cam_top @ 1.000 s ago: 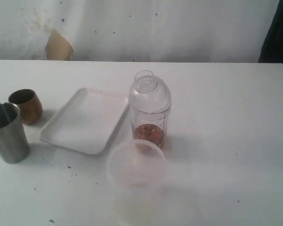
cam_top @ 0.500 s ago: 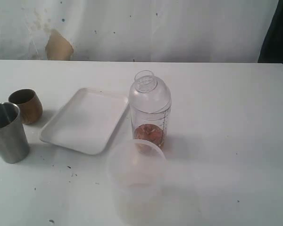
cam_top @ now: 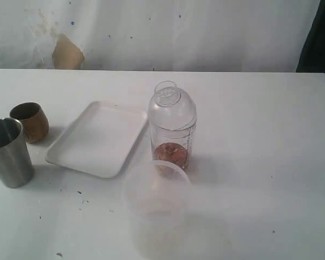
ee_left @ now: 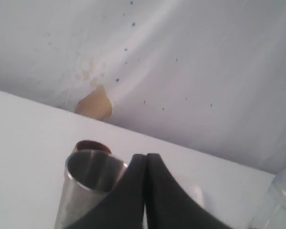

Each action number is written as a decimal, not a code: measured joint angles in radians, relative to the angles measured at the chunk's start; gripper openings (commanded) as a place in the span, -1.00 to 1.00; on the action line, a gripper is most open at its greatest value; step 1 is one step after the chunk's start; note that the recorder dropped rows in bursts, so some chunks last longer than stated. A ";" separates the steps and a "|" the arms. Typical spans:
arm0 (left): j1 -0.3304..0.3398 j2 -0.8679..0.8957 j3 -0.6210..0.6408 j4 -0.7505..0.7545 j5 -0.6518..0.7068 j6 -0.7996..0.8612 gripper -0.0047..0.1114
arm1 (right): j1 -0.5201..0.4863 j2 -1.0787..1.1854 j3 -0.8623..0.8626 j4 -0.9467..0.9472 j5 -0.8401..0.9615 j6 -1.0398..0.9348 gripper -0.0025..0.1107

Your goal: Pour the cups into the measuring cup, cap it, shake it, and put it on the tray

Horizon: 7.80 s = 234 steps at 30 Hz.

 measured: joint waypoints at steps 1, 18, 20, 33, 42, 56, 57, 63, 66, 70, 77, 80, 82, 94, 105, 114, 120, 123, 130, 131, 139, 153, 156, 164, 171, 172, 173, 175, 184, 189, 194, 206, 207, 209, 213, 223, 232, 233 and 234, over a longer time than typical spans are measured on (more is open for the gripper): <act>0.000 0.000 0.000 0.007 0.016 0.002 -0.92 | 0.000 0.047 -0.020 -0.056 -0.008 0.000 -0.78; 0.000 0.000 0.000 0.063 0.082 0.015 -0.92 | 0.103 0.739 -0.258 -0.266 -0.038 -0.236 0.24; 0.000 0.000 0.000 0.063 0.084 0.015 -0.92 | 0.128 0.766 -0.258 -0.178 -0.040 -0.333 0.24; 0.000 0.000 0.000 0.063 0.084 0.015 -0.92 | 0.188 1.017 -0.343 0.209 -0.209 -0.741 0.24; 0.000 0.000 0.000 0.063 0.086 0.015 -0.92 | 0.188 1.112 -0.421 0.229 -0.193 -0.778 0.24; 0.000 0.000 0.000 0.063 0.086 0.015 -0.92 | 0.197 1.160 -0.456 0.231 -0.147 -0.793 0.11; 0.000 0.000 0.000 0.063 0.089 0.015 -0.92 | 0.197 1.160 -0.456 0.231 -0.147 -0.793 0.05; 0.000 0.000 0.000 0.063 0.089 0.015 -0.92 | 0.197 1.160 -0.456 0.233 -0.155 -0.798 -0.51; 0.000 0.000 0.000 0.063 0.089 0.015 -0.92 | 0.197 1.160 -0.456 0.233 -0.156 -0.798 -0.79; 0.000 0.000 0.000 0.063 0.089 0.015 -0.92 | 0.197 1.160 -0.456 0.233 -0.156 -0.778 -0.96; 0.000 0.000 0.000 0.063 0.089 0.015 -0.92 | 0.197 1.133 -0.456 0.245 -0.140 -0.730 -0.96; 0.000 0.000 0.000 0.063 0.089 0.015 -0.92 | 0.197 1.123 -0.456 0.299 -0.134 -0.702 -0.96; 0.000 0.000 0.000 0.063 0.089 0.015 -0.92 | 0.197 1.122 -0.456 0.336 -0.134 -0.693 -0.96; 0.000 0.000 0.000 0.063 0.089 0.015 -0.92 | 0.197 1.117 -0.456 0.405 -0.094 -0.652 -0.96; 0.000 0.000 0.000 0.063 0.089 0.015 -0.92 | 0.197 1.117 -0.456 0.407 -0.091 -0.600 -0.96; 0.000 0.000 0.000 0.063 0.089 0.015 -0.92 | 0.197 1.117 -0.456 0.407 -0.091 -0.583 -0.96; 0.000 0.000 0.000 0.063 0.089 0.015 -0.92 | 0.197 1.117 -0.456 0.407 -0.091 -0.571 -0.96; 0.000 0.000 0.000 0.063 0.089 0.015 -0.92 | 0.197 1.117 -0.456 0.407 -0.091 -0.569 -0.96; 0.000 0.000 0.000 0.063 0.089 0.015 -0.92 | 0.197 1.117 -0.456 0.407 -0.093 -0.565 -0.96; 0.000 0.000 0.000 0.063 0.089 0.015 -0.92 | 0.197 1.122 -0.456 0.407 -0.098 -0.560 -0.96; 0.000 0.000 0.000 0.063 0.089 0.015 -0.92 | 0.197 1.168 -0.458 0.407 -0.125 -0.552 -0.96; 0.000 0.000 0.000 0.063 0.089 0.015 -0.92 | 0.197 1.204 -0.467 0.388 -0.148 -0.552 -0.96; 0.000 0.000 0.000 0.063 0.089 0.015 -0.92 | 0.197 1.212 -0.463 0.381 -0.167 -0.552 -0.96; 0.000 0.000 0.000 0.063 0.089 0.015 -0.92 | 0.197 1.204 -0.392 0.381 -0.244 -0.554 -0.96; 0.000 0.000 0.000 0.063 0.084 0.018 -0.92 | 0.197 1.259 -0.394 0.377 -0.310 -0.556 -0.96; 0.000 0.000 0.000 0.063 0.082 0.018 -0.92 | 0.197 1.264 -0.396 0.377 -0.320 -0.558 -0.96; 0.000 0.000 0.000 0.063 0.080 0.018 -0.92 | 0.197 1.268 -0.396 0.377 -0.327 -0.558 -0.96; 0.000 0.000 0.000 0.063 0.073 0.018 -0.92 | 0.197 1.276 -0.396 0.377 -0.339 -0.562 -0.96; 0.000 0.000 0.000 0.061 0.064 0.001 -0.92 | 0.197 1.282 -0.396 0.377 -0.360 -0.562 -0.96; 0.000 0.000 0.000 0.061 0.062 0.000 -0.92 | 0.197 1.286 -0.396 0.377 -0.377 -0.560 -0.95; 0.000 0.000 0.000 0.061 0.062 0.000 -0.92 | 0.197 1.290 -0.396 0.377 -0.385 -0.558 -0.76; 0.000 0.000 0.000 0.061 0.062 -0.001 -0.92 | 0.197 1.290 -0.396 0.357 -0.389 -0.545 0.15; 0.000 0.000 0.000 0.061 0.060 -0.001 -0.92 | 0.197 1.290 -0.394 0.352 -0.389 -0.545 0.20; 0.000 0.000 0.000 0.061 0.060 -0.001 -0.92 | 0.197 1.290 -0.393 0.337 -0.394 -0.545 0.30; 0.000 0.000 0.000 0.061 0.060 -0.001 -0.92 | 0.197 1.300 -0.384 0.348 -0.377 -0.527 0.47; 0.000 0.000 0.000 0.061 0.060 -0.003 -0.92 | 0.197 1.253 -0.374 0.315 -0.229 -0.514 0.57; 0.000 0.000 0.000 0.061 0.060 -0.003 -0.92 | 0.197 1.213 -0.367 0.310 -0.068 -0.501 0.68; 0.000 0.000 0.000 0.061 0.060 -0.005 -0.92 | 0.197 1.213 -0.367 0.312 -0.066 -0.499 0.68; 0.000 0.000 0.000 0.061 0.060 -0.005 -0.92 | 0.197 1.213 -0.367 0.314 -0.063 -0.497 0.68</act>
